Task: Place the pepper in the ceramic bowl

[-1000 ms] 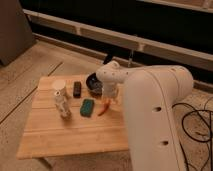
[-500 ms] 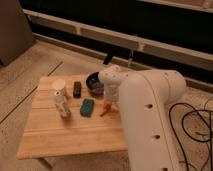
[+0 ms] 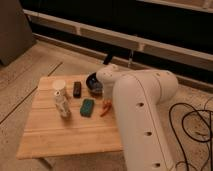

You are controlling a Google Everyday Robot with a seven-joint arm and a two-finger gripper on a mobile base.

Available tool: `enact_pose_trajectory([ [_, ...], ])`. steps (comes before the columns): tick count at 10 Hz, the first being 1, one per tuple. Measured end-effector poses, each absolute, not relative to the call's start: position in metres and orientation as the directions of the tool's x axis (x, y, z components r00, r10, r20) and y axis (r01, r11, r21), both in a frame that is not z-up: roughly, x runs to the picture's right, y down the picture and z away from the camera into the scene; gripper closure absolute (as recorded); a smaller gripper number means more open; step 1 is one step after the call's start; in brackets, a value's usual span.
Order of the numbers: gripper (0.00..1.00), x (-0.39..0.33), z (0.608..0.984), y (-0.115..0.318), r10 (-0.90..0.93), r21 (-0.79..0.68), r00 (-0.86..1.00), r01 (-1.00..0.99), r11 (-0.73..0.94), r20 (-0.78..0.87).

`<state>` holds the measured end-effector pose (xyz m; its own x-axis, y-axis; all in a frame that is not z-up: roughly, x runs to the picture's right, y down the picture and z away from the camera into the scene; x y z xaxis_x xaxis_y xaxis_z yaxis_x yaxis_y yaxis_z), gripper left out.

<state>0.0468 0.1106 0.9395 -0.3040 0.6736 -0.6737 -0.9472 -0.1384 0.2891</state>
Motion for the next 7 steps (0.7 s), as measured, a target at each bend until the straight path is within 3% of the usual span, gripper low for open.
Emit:
enact_pose_trajectory([
  [3, 1.00, 0.047, 0.930, 0.099, 0.699, 0.288, -0.324, -0.942, -0.173, -0.638],
  [5, 1.00, 0.050, 0.910, 0.065, 0.748, 0.272, -0.359, -0.931, -0.243, -0.559],
  [7, 1.00, 0.061, 0.862, 0.004, 0.831, 0.244, -0.392, -0.917, -0.316, -0.394],
])
